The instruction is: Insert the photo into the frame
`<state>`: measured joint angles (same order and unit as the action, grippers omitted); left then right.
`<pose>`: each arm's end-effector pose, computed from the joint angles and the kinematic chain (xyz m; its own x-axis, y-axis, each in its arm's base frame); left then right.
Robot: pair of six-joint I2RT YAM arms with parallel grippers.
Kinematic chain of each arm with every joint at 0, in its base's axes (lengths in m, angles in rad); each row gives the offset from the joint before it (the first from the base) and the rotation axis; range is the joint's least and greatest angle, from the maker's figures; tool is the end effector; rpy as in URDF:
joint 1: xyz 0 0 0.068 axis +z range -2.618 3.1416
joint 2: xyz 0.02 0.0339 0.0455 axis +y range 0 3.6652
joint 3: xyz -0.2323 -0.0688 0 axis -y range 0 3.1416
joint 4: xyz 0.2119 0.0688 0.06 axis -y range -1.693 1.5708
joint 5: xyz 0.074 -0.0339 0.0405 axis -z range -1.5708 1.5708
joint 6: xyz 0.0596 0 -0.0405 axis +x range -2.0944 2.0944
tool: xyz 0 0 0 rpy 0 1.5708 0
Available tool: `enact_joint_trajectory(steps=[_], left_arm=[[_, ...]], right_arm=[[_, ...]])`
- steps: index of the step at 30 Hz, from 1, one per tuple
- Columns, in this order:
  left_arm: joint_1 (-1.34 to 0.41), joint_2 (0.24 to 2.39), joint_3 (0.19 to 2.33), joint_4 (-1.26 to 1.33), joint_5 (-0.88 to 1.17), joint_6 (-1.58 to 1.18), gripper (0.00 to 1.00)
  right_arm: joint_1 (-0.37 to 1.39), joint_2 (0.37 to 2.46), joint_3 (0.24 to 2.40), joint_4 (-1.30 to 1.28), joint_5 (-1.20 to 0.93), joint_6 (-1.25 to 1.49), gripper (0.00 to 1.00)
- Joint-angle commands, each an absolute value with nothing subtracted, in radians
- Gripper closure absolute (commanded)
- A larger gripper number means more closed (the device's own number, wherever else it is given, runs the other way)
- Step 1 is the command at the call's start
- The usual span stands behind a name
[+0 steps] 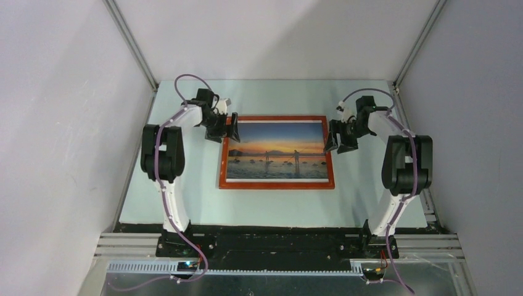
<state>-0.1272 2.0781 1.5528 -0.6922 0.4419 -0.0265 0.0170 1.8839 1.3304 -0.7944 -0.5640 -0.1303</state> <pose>0.3841 -0.0748 0.1422 -0.9373 0.0957 -0.3352 0.2367 0.8807 -0.4103 0.3303 0.0375 0.1529 -0.9496 -0.1260 -0.2869 -0.2581 0.8337 0.4882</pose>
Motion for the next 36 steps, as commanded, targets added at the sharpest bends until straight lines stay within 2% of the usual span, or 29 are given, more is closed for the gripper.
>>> enact_joint_trajectory(steps=[1,4,5,7,21,28,36], left_arm=[[-0.134,1.905,1.483,-0.624,0.321,-0.011,0.0],[-0.133,1.806,1.43,-0.572,0.228,-0.005,0.0],[-0.131,1.783,1.399,-0.562,0.209,-0.005,0.0],[-0.122,1.693,1.349,-0.528,0.169,-0.008,0.0],[-0.004,1.125,1.025,-0.347,0.037,-0.025,0.0],[0.042,0.825,0.889,-0.335,-0.034,-0.024,0.01],[0.043,0.574,0.816,-0.356,-0.062,-0.006,0.02]], right_arm=[[-0.036,1.731,1.319,-0.729,-0.454,-0.118,0.26],[-0.057,1.654,1.292,-0.675,-0.377,-0.122,0.2],[-0.061,1.614,1.277,-0.663,-0.364,-0.123,0.1],[-0.075,1.552,1.252,-0.615,-0.313,-0.124,0.02],[-0.138,1.098,1.087,-0.478,-0.096,-0.098,0.01],[-0.14,0.96,0.994,-0.488,-0.123,-0.115,0.01],[-0.143,0.747,0.92,-0.479,-0.136,-0.114,0.0]])
